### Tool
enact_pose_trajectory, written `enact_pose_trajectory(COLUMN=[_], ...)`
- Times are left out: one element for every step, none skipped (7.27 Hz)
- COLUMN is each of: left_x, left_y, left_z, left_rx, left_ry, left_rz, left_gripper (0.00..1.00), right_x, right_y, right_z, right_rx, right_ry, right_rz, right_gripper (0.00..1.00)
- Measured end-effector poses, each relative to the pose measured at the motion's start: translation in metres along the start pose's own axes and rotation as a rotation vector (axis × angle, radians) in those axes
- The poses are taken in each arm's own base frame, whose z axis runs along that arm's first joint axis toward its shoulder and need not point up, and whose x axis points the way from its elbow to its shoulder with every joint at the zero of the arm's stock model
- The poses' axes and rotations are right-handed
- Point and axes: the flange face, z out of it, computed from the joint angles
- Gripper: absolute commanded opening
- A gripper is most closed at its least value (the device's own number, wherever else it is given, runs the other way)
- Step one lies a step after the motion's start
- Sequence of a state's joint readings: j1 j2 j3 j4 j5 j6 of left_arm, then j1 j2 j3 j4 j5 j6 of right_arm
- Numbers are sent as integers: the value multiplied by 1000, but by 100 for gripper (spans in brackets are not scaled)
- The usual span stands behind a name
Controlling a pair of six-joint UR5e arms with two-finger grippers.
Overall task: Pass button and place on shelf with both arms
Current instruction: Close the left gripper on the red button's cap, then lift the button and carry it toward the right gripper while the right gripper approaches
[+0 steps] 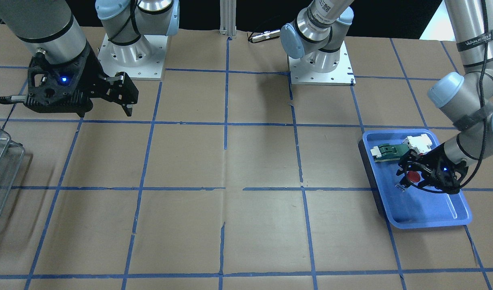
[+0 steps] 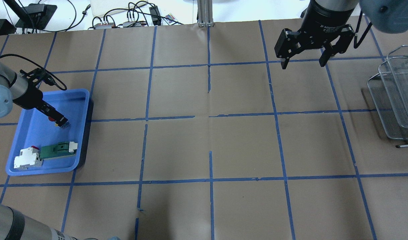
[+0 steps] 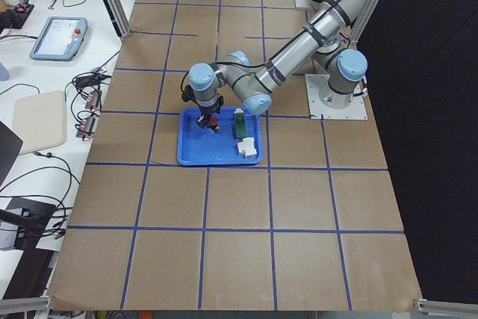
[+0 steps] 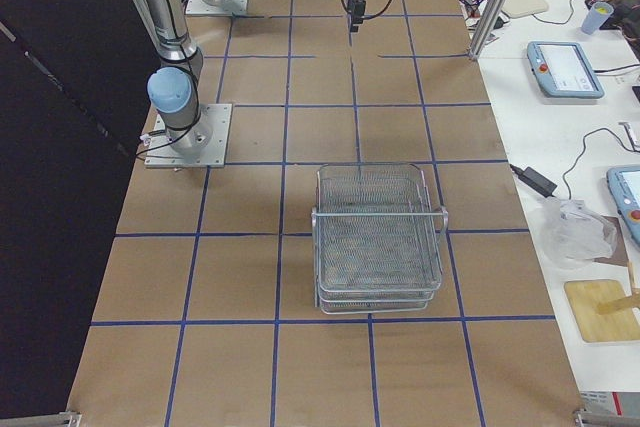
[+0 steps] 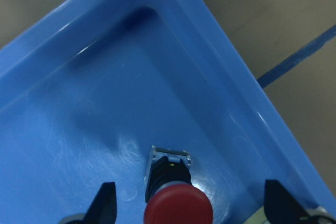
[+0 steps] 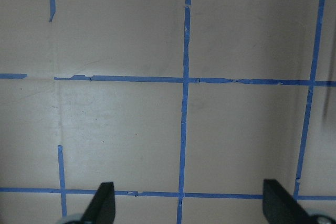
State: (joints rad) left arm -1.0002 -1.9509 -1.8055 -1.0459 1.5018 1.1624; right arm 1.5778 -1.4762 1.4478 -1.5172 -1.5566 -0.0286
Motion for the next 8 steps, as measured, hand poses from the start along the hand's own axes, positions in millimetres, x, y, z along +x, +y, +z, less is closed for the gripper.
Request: enact_pose_trajectory(left_x=[-1, -2, 0, 9, 27, 50, 78, 108], left_y=[0, -1, -4, -11, -25, -41, -56, -69], left_z=[-2, -6, -13, -22, -37, -57, -76, -91], left_rx=[1, 4, 7, 19, 43, 57, 66, 80], left_ry=[-8, -18, -22, 12, 92, 194, 297, 393], left_rz=[6, 18, 29, 34, 11, -66, -177, -307], left_gripper=[0, 0, 0, 0, 0, 0, 0, 0], right_x=[0, 0, 1, 2, 3, 6, 11, 22], right_y=[-1, -1, -1, -2, -2, -2, -1, 0], right_z=[0, 1, 1, -1, -5, -7, -8, -11], right_rx=[8, 10, 11, 18, 30, 34, 33, 34], right_ry=[1, 2, 2, 1, 3, 6, 6, 0], right_rz=[-2, -5, -4, -2, -6, -33, -93, -182], right_gripper=[100, 100, 100, 96, 96, 99, 99, 100])
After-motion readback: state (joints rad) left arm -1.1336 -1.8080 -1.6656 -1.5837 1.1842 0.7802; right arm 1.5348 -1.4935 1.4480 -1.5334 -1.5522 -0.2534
